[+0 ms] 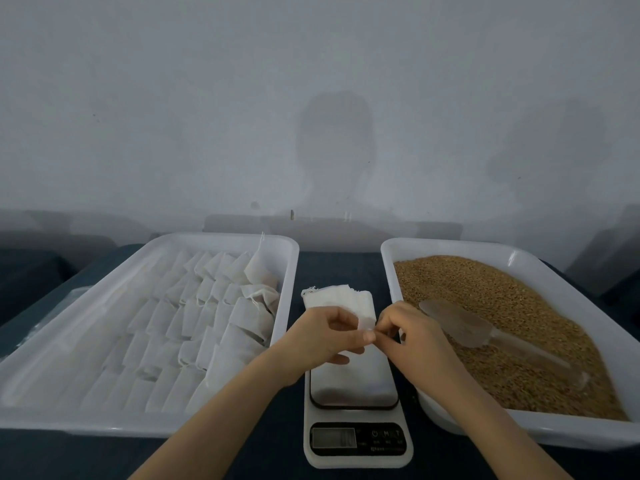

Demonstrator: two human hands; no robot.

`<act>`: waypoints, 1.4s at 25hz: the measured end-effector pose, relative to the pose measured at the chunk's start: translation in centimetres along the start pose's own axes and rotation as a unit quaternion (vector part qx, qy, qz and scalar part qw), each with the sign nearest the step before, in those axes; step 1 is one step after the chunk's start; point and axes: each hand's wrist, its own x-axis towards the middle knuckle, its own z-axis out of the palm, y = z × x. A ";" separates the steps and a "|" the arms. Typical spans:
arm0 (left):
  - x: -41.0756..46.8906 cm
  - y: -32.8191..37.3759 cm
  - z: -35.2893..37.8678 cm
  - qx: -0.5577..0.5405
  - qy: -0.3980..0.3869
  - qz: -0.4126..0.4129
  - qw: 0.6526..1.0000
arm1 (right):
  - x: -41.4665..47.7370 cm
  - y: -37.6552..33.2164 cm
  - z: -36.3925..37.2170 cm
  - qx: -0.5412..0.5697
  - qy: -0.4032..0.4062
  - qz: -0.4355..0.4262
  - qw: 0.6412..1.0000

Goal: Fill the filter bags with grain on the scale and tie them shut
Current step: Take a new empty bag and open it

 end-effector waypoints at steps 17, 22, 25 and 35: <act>0.4 -0.3 0.0 -0.024 0.017 0.000 1.000 | 0.1 -0.1 -0.1 0.090 -0.029 0.039 0.995; 0.6 -0.1 0.3 0.047 0.044 -0.018 0.998 | -0.1 -0.5 -0.3 0.064 0.021 0.057 0.996; 0.7 0.0 0.1 0.066 0.055 -0.009 0.996 | -0.1 -0.7 -0.2 -0.028 -0.011 -0.058 0.998; 1.4 -0.7 -0.5 0.152 0.210 0.130 0.957 | 0.1 0.3 -0.1 0.026 -0.020 0.043 0.999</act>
